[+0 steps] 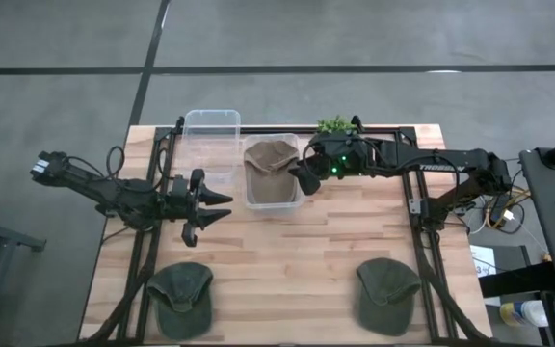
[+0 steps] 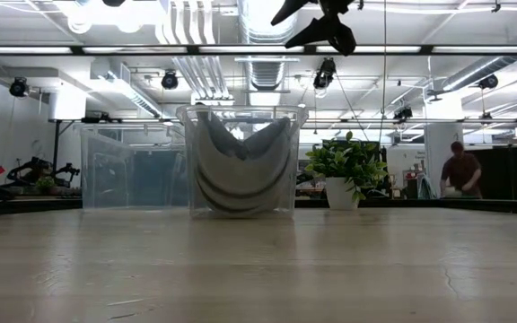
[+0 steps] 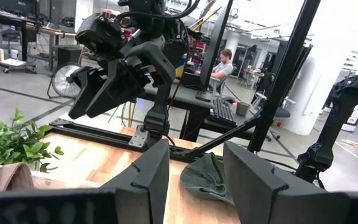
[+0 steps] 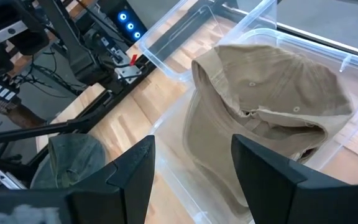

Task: Pick & Place hat
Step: Put the right black cap into the left transparent bin

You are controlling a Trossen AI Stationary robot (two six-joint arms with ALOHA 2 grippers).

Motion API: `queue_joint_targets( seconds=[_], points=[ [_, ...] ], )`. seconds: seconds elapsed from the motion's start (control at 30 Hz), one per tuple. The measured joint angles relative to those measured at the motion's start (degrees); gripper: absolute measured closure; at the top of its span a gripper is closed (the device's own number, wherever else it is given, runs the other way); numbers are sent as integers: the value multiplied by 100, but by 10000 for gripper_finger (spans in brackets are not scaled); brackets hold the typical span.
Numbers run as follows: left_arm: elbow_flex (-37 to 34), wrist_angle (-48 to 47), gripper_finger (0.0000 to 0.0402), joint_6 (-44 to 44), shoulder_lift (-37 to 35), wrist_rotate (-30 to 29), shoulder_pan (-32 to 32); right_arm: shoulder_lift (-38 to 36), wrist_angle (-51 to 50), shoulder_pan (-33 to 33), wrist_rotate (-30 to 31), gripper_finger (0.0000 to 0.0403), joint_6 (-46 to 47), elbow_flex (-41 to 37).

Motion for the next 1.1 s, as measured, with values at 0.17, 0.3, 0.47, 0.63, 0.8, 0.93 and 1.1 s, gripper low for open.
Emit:
queue_joint_targets(
  seconds=[0.17, 0.3, 0.47, 0.63, 0.8, 0.93, 1.1],
  points=[
    [0, -94, 257, 4, 14, 0, 2, 0, -3, 62, 0, 197, -21, 0],
    [0, -112, 257, 4, 50, 0, 2, 0, -4, 148, 0, 197, -20, 0],
    [0, -113, 257, 0, 100, 0, 2, 0, -2, 261, 2, 197, -22, -2],
    [0, -111, 257, -34, 116, -2, 2, 0, -2, 346, 2, 197, -22, -2],
    [0, -111, 257, -72, 121, -2, 2, 0, -2, 389, 4, 197, -25, -2],
    [0, -114, 257, 66, 163, -1, 10, 1, 0, 402, 3, 197, -31, -2],
    [0, -209, 257, 304, 164, -4, 15, 2, 0, 412, -3, 197, -314, -2]
  ],
)
